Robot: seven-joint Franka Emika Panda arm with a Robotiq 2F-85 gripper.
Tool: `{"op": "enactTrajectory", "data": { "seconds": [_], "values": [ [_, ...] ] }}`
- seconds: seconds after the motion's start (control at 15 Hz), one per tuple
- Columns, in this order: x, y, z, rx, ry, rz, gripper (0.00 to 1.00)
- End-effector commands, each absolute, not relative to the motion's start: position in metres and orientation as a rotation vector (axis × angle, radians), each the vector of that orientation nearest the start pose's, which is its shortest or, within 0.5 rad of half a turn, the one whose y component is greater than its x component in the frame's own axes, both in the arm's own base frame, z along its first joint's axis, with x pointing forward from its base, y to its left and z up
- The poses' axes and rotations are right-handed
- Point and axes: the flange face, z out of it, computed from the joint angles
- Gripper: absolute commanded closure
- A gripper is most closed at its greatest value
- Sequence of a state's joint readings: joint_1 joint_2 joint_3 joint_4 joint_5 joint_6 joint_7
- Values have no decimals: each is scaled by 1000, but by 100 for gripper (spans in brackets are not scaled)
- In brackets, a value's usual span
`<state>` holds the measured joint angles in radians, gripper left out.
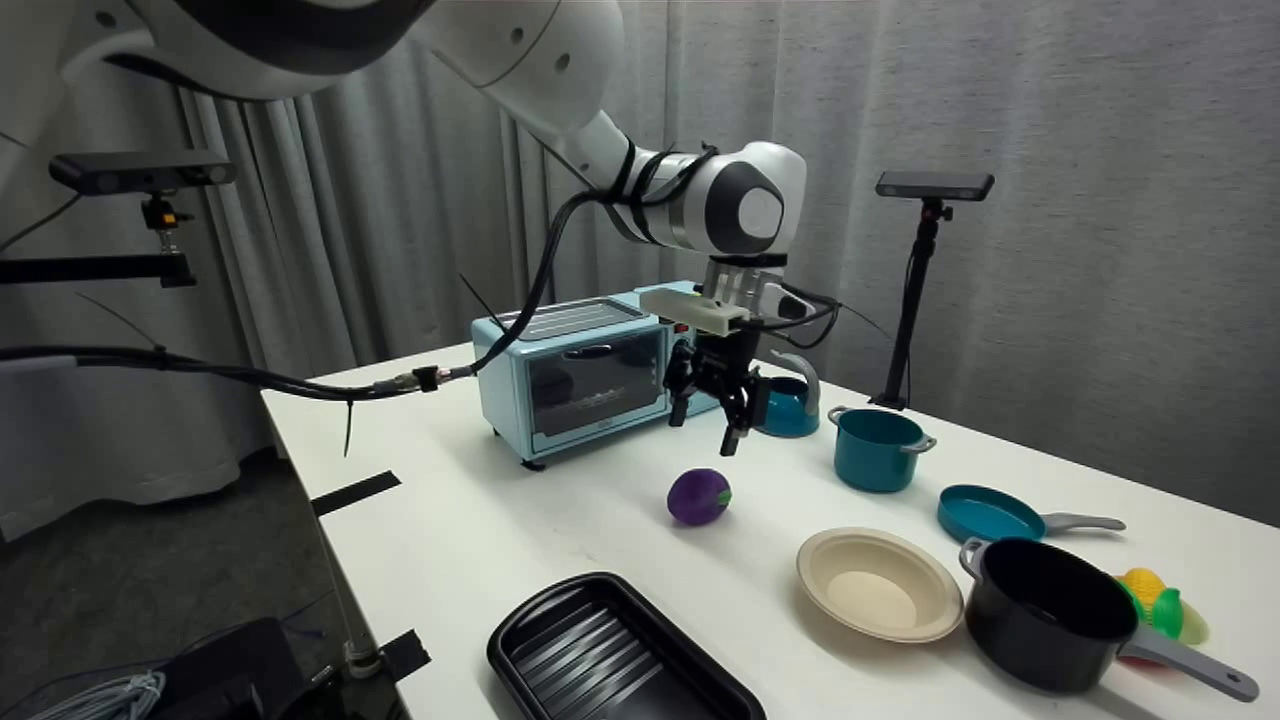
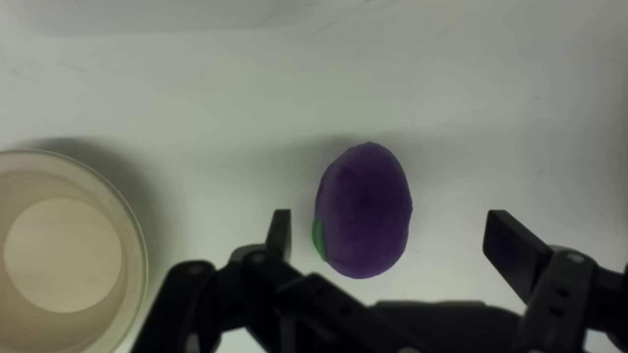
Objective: Put the purple plushie in the white bowl
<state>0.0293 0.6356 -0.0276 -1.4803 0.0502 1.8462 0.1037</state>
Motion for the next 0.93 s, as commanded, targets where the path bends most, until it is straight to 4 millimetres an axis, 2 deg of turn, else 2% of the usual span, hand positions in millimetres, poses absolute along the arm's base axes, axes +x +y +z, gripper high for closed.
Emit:
{"op": "enactTrajectory", "data": {
  "seconds": [0.0,0.67,0.73,0.8,0.87],
  "values": [
    [699,-3,264,-3112,198,471,0],
    [714,4,212,-3084,173,608,0],
    [715,5,209,-3080,172,622,8],
    [716,6,205,-3073,168,637,28],
    [716,8,202,-3070,166,647,34]
  ]
}}
